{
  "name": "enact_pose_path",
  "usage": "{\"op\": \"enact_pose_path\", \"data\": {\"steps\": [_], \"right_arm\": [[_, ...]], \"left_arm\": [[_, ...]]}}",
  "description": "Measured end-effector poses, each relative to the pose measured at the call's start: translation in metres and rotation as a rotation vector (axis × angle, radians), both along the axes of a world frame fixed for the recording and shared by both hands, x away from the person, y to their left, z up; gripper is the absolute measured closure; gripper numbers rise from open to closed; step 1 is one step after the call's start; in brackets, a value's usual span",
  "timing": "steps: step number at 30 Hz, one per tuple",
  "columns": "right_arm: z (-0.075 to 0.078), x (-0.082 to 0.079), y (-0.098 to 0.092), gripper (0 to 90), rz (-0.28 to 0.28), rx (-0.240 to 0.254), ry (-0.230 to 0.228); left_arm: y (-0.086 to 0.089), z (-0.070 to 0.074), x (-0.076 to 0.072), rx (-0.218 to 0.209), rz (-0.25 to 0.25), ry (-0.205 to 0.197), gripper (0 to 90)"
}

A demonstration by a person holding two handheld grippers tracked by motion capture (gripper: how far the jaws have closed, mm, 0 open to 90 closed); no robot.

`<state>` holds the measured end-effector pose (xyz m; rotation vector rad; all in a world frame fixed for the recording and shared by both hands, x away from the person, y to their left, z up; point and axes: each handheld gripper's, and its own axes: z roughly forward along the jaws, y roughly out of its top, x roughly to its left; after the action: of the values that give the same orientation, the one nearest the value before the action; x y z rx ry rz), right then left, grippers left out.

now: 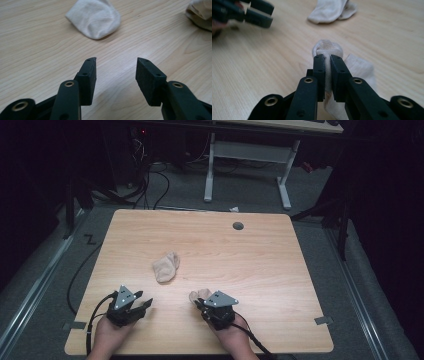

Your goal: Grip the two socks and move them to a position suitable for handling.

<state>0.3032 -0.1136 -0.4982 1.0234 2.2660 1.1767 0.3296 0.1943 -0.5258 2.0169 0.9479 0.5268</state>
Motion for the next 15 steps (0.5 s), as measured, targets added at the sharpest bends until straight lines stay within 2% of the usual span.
{"op": "enact_pose_path", "data": {"steps": [2, 4, 5, 7, 8, 9, 10, 11, 12, 13, 15], "right_arm": [[0.006, 0.002, -0.007, 83.7, -0.007, 0.026, -0.014], [0.011, 0.006, -0.015, 83.6, -0.020, 0.041, -0.021], [0.012, 0.007, -0.017, 83.6, -0.022, 0.040, -0.026], [0.012, 0.011, -0.021, 83.5, -0.026, 0.038, -0.032], [0.012, 0.011, -0.021, 83.5, -0.026, 0.038, -0.032], [0.012, 0.013, -0.024, 83.5, -0.030, 0.044, -0.038], [0.012, 0.013, -0.024, 83.5, -0.030, 0.044, -0.038], [0.011, 0.015, -0.028, 83.5, -0.035, 0.067, -0.044], [0.011, 0.015, -0.028, 83.5, -0.035, 0.067, -0.044], [0.010, 0.016, -0.033, 83.5, -0.043, 0.099, -0.046], [0.008, 0.016, -0.037, 83.5, -0.051, 0.130, -0.049]], "left_arm": [[-0.007, 0.001, -0.002, -0.007, -0.022, 0.005, 50.9], [-0.022, 0.003, -0.005, -0.012, -0.061, 0.023, 50.2], [-0.022, 0.003, -0.005, -0.012, -0.061, 0.023, 50.2], [-0.047, 0.003, -0.010, -0.016, -0.118, 0.046, 50.4], [-0.047, 0.003, -0.010, -0.016, -0.118, 0.046, 51.6], [-0.060, 0.005, -0.013, -0.008, -0.137, 0.034, 56.1], [-0.070, 0.006, -0.017, -0.002, -0.157, 0.012, 56.1], [-0.080, 0.007, -0.019, 0.013, -0.182, -0.013, 69.5], [-0.090, 0.009, -0.021, 0.022, -0.190, -0.032, 69.5], [-0.107, 0.010, -0.019, 0.009, -0.211, -0.029, 76.6], [-0.127, 0.011, -0.015, -0.017, -0.213, -0.016, 80.9]]}}
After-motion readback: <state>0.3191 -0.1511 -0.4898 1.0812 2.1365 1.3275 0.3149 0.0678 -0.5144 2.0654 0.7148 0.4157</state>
